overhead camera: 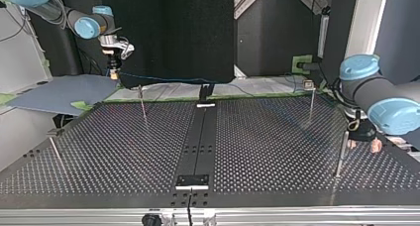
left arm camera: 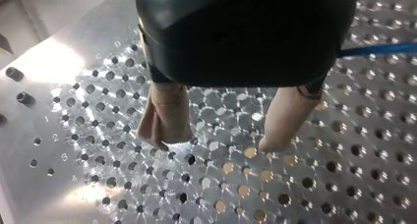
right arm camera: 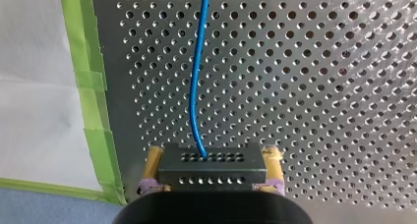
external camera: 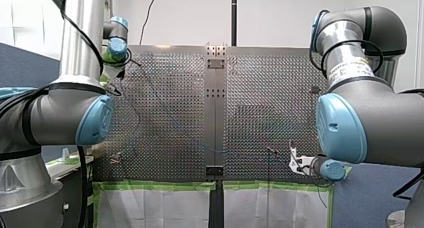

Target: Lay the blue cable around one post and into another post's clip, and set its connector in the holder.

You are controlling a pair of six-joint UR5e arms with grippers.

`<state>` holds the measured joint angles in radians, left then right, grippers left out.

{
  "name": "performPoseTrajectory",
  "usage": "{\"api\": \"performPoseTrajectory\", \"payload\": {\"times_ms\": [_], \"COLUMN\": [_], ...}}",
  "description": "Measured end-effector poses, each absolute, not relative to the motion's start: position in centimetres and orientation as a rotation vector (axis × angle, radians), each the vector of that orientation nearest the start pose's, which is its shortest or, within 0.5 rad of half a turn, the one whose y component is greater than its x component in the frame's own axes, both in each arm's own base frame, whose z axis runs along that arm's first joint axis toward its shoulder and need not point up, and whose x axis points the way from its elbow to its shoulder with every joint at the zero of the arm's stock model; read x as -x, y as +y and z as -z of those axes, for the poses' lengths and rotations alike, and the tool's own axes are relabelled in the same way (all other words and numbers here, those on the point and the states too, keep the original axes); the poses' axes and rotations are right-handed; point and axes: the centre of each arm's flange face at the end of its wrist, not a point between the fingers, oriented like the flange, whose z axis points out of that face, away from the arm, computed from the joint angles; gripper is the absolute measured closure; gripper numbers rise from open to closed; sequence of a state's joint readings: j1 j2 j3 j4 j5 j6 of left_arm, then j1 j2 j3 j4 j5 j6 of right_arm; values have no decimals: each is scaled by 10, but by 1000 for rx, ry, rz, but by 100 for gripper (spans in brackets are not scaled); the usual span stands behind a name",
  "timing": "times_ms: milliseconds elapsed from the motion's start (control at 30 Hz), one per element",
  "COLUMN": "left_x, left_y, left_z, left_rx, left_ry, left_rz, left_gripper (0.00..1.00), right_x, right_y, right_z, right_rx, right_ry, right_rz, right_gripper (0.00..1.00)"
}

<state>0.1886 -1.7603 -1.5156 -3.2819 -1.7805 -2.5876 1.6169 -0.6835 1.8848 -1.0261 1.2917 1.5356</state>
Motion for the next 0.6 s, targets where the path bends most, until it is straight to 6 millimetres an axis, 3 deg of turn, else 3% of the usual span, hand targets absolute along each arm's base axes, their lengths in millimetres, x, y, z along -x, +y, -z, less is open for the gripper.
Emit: {"api": "performPoseTrajectory", "payload": {"times_ms": [600], "left_x": [-530], "left_y": [-20], "left_z": [-403], "left_rx": [1127], "left_ry": [1536], "left_rz": [142], "left_gripper": [0], "right_x": [-188], "right_y": [-539], "right_z": [50], "right_rx": [-1592], "right_ry": [-1150], "right_rz": [-1349], "right_gripper": [72]}}
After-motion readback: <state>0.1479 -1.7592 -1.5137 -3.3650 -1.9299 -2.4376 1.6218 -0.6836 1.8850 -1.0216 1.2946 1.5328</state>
